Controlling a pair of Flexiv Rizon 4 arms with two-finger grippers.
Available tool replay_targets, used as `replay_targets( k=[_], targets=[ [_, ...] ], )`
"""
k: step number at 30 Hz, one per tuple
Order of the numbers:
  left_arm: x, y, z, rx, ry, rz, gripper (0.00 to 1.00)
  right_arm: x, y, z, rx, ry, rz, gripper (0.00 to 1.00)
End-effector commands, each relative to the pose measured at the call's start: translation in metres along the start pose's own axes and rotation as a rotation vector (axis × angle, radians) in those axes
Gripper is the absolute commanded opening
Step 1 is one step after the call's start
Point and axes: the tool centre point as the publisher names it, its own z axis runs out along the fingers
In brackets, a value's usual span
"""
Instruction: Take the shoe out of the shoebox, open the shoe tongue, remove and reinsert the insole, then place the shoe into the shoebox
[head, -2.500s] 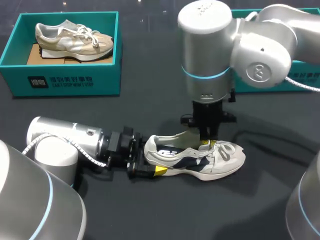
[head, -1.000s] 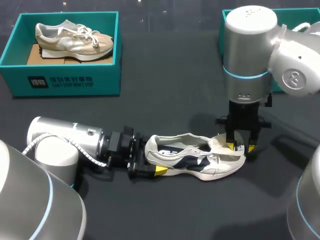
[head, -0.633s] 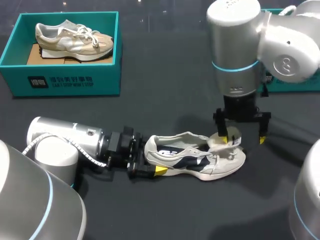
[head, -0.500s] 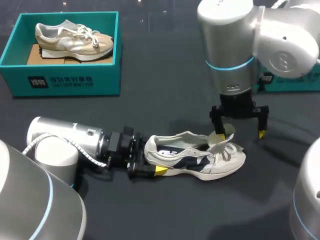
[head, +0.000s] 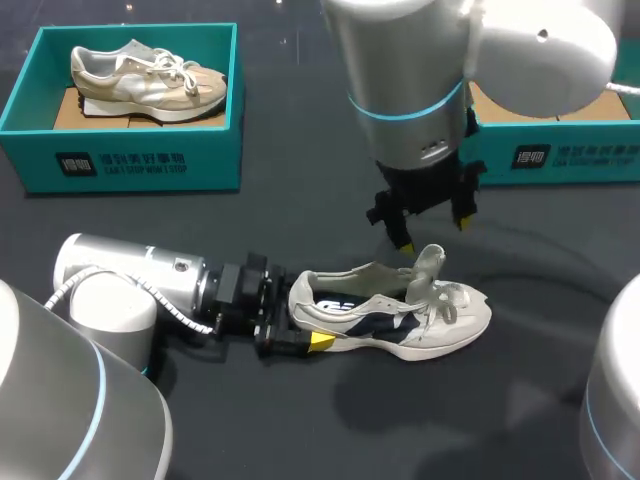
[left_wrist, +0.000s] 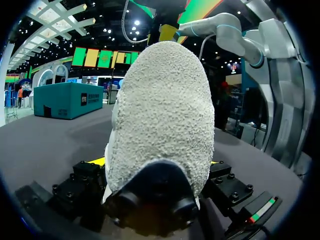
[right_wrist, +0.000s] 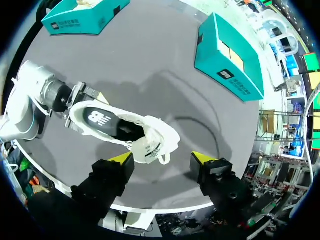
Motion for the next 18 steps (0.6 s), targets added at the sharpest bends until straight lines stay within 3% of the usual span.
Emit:
replay_targets(
  k=[1, 2, 4, 7, 18],
  targets=[
    [0.0, 0.002, 0.0, -0.001, -0.002, 0.0, 0.0, 0.029, 0.021, -0.008, -0.035, -0.092, -0.381, 0.29],
    [0.0, 0.002, 0.0, -0.001, -0.002, 0.0, 0.0, 0.034, 0.022, -0.01, -0.079, -0.053, -0.463, 0.0],
    [0.0, 0.002, 0.0, -0.001, -0.002, 0.0, 0.0, 0.039, 0.021, -0.012, -0.154, 0.038, -0.607, 0.0],
    [0.0, 0.002, 0.0, -0.001, -0.002, 0.0, 0.0, 0.048, 0.016, -0.005, -0.155, 0.047, -0.761, 0.0],
    [0.0, 0.002, 0.0, -0.001, -0.002, 0.0, 0.0, 0.048, 0.016, -0.005, -0.155, 0.047, -0.761, 0.0]
  ],
)
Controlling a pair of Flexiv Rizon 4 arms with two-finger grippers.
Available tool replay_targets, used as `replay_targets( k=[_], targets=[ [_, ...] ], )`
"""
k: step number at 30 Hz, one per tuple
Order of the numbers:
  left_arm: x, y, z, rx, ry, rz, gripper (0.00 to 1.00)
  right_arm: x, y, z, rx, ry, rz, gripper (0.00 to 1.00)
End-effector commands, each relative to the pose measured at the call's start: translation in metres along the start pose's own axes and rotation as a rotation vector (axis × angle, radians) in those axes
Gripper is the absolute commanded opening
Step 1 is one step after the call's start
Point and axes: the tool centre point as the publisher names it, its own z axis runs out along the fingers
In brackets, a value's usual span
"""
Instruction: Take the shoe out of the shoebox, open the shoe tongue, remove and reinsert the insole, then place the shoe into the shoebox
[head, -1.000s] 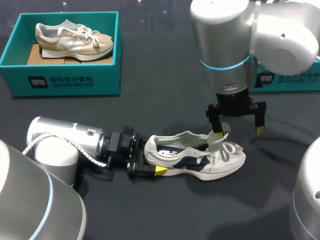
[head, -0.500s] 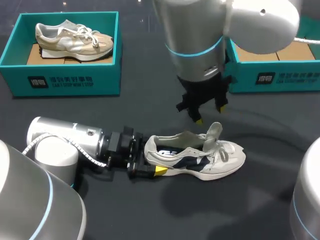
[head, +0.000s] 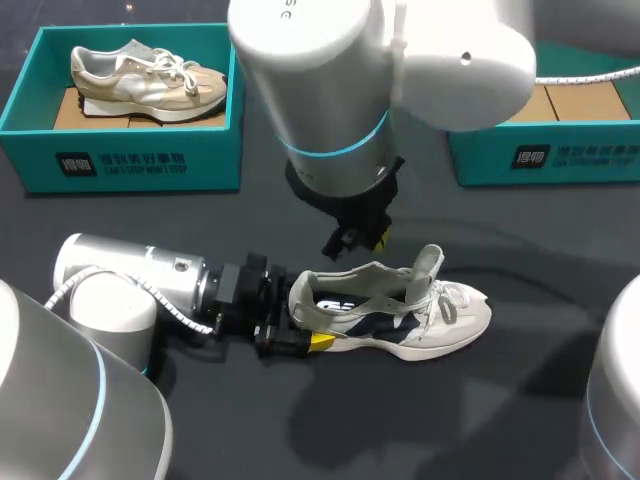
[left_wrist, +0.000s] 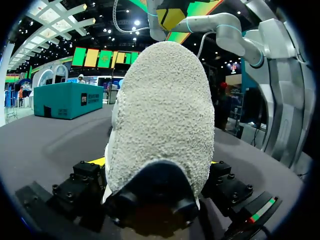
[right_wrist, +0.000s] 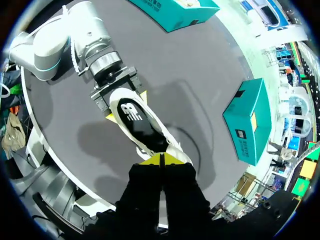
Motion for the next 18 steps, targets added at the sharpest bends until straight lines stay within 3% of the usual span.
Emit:
replay_targets(
  k=[1, 5, 8, 18],
  targets=[
    [0.0, 0.002, 0.0, -0.001, -0.002, 0.0, 0.0, -0.007, -0.008, 0.005, -0.083, 0.065, -0.196, 0.0],
    [0.0, 0.002, 0.0, -0.001, -0.002, 0.0, 0.0, 0.015, 0.006, 0.027, -0.193, 0.069, -0.399, 0.0],
    [0.0, 0.002, 0.0, -0.001, -0.002, 0.0, 0.0, 0.027, 0.013, 0.041, -0.178, 0.116, -0.537, 0.0],
    [0.0, 0.002, 0.0, -0.001, -0.002, 0.0, 0.0, 0.027, 0.013, 0.041, -0.178, 0.116, -0.537, 0.0]
  ],
)
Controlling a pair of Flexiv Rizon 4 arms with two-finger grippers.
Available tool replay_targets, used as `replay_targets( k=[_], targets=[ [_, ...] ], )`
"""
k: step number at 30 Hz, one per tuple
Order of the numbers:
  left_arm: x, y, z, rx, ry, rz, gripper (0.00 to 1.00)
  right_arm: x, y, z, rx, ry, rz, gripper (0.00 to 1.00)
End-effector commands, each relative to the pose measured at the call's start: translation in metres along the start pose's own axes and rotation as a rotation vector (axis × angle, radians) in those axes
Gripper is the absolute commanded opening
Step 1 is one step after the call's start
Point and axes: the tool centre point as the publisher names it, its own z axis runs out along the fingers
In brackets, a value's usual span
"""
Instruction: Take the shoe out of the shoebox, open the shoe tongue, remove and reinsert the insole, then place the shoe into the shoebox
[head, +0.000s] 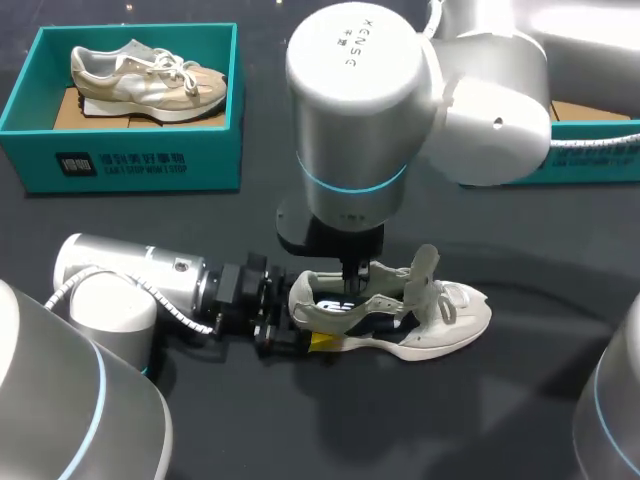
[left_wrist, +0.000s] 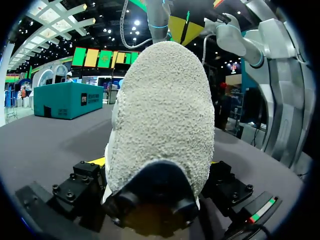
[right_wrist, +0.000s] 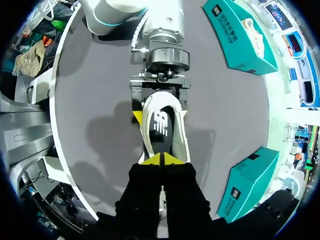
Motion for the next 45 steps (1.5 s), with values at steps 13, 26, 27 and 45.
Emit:
replay_targets(
  k=[13, 26, 27, 45],
  targets=[
    [0.0, 0.002, 0.0, -0.001, -0.002, 0.0, 0.0, -0.003, 0.005, 0.05, -0.158, 0.073, 0.005, 0.0],
    [0.0, 0.002, 0.0, -0.001, -0.002, 0.0, 0.0, -0.006, 0.007, 0.08, -0.192, 0.088, -0.033, 0.0],
    [0.0, 0.002, 0.0, -0.001, -0.002, 0.0, 0.0, -0.007, 0.005, 0.082, -0.2, 0.086, -0.029, 0.0],
    [0.0, 0.002, 0.0, -0.001, -0.002, 0.0, 0.0, -0.006, 0.013, 0.106, -0.181, 0.086, -0.021, 0.0]
  ],
)
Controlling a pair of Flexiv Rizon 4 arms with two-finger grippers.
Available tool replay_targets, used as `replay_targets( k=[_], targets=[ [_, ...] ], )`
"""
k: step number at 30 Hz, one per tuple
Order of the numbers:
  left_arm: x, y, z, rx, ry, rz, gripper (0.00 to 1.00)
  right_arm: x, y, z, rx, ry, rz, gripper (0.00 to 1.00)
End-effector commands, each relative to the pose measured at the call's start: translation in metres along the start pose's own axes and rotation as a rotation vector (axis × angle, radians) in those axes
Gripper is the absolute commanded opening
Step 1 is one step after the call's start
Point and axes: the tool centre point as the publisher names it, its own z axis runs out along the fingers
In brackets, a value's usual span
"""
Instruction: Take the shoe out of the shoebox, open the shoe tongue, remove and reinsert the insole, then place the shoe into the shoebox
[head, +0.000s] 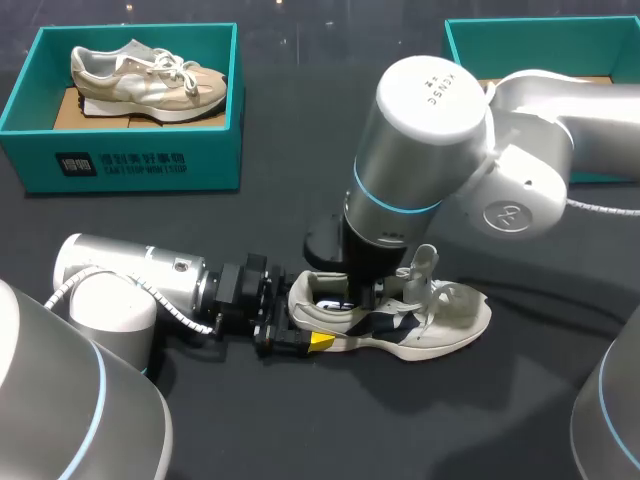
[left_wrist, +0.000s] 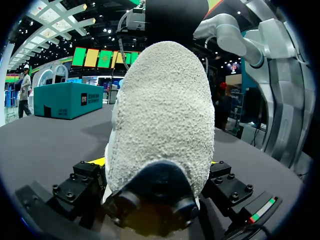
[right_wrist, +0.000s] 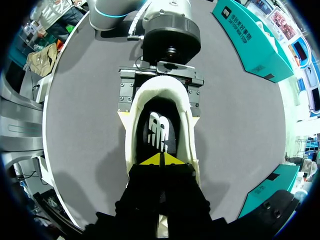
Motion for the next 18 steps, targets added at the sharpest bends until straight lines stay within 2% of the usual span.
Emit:
replay_targets(
  k=[1, 7, 18],
  targets=[
    [0.0, 0.002, 0.0, -0.001, -0.002, 0.0, 0.0, 0.0, 0.006, 0.021, 0.004, 0.001, 0.01, 0.0],
    [0.0, 0.002, 0.0, -0.001, -0.002, 0.0, 0.0, -0.001, 0.001, 0.028, 0.037, -0.012, 0.031, 0.0],
    [0.0, 0.002, 0.0, -0.001, -0.002, 0.0, 0.0, -0.002, -0.034, 0.022, 0.08, -0.061, 0.134, 0.0]
  ],
)
